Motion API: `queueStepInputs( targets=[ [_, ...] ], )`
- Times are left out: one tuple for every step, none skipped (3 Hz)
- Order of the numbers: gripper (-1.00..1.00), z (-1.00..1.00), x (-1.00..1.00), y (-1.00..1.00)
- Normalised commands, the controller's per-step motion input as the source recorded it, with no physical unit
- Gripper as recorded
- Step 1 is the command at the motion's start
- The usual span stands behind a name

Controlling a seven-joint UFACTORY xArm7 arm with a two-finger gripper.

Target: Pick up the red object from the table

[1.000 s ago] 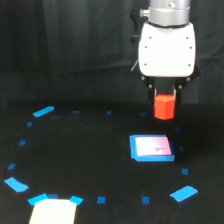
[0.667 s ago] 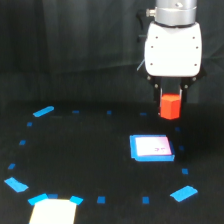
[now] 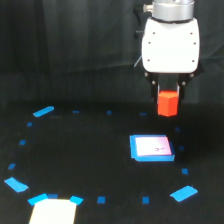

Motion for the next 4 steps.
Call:
queueStepInputs(
  targets=[
    [-1.0, 0.06, 0.49, -0.12],
    [-0.78, 0.4, -0.32, -0.17],
    [-0.84, 0.09, -0.08, 0.08],
    [-0.75, 0.57, -0.09, 0.05]
  ],
)
